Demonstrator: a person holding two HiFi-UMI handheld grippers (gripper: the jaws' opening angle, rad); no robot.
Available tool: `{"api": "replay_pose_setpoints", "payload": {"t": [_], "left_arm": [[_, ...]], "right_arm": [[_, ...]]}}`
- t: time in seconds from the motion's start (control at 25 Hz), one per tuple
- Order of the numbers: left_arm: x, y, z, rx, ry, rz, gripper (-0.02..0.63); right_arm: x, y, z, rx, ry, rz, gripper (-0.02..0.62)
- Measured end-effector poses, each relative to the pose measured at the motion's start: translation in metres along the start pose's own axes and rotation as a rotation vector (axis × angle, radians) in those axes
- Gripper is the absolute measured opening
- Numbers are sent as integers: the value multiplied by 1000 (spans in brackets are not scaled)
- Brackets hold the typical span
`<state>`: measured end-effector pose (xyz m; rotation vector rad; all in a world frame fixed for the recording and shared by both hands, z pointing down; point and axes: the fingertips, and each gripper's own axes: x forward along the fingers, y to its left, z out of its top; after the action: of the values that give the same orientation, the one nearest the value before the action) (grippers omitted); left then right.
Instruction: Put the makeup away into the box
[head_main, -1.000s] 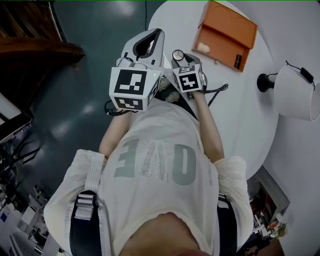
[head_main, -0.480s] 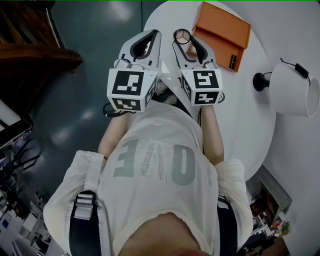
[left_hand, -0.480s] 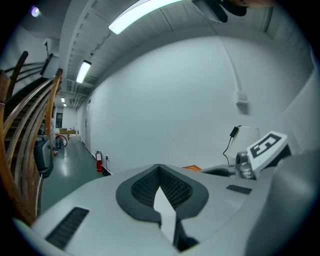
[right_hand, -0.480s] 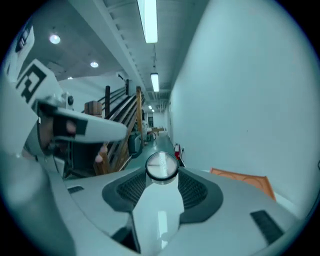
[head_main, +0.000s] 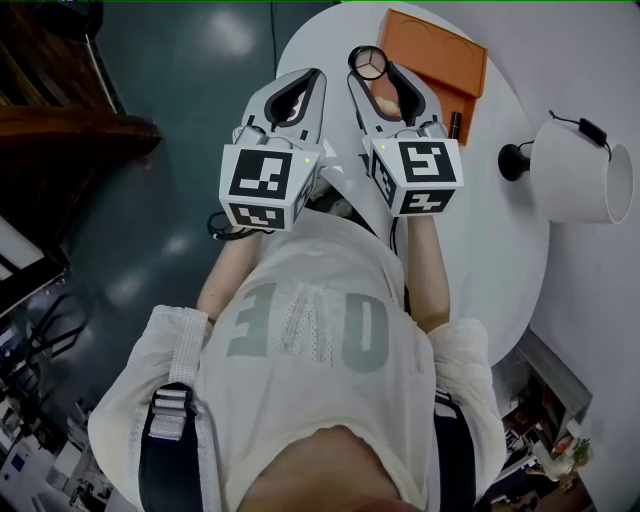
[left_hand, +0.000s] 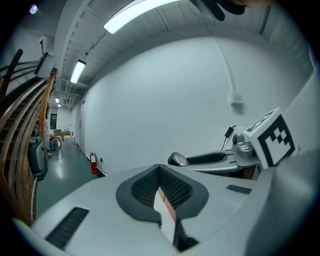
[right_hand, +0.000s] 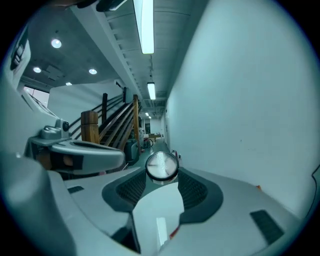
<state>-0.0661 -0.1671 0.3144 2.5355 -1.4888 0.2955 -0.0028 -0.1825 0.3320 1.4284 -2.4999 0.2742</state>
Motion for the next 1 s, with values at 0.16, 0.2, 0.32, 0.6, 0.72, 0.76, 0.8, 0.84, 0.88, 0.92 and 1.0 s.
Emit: {"api": "replay_pose_setpoints", "payload": {"t": [0.16, 0.2, 0.32, 0.6, 0.72, 0.76, 0.8, 0.84, 0.88, 0.92, 1.0], "left_arm": [[-2, 4, -7, -10, 16, 15, 8], [-3, 5, -9, -12, 19, 20, 8], [-4, 9, -13, -20, 28, 37, 8], [-2, 18, -23, -41, 54, 74, 8], [-1, 21, -25, -49, 59, 90, 8], [0, 21, -26, -51, 61, 95, 8], [0, 21, -27, -52, 64, 100, 8], [1, 21, -27, -52, 66, 103, 8], [1, 21, -27, -52, 68, 107, 8], [1, 21, -27, -51, 69, 110, 8], [1, 21, -28, -52, 72, 115, 8]], "right_arm": [[22, -31, -52, 57, 171, -25, 207], [27, -40, -67, 73, 215, -33, 207], [42, -64, -111, 99, 350, -54, 207], [70, -100, -169, 191, 568, -38, 207], [78, -107, -183, 168, 639, -43, 207], [80, -110, -190, 148, 665, -49, 207], [82, -112, -197, 128, 688, -56, 207], [84, -115, -203, 113, 706, -62, 207], [85, -117, -207, 107, 718, -66, 207], [86, -118, -210, 109, 725, -67, 207], [87, -118, -213, 121, 733, -64, 207]]}}
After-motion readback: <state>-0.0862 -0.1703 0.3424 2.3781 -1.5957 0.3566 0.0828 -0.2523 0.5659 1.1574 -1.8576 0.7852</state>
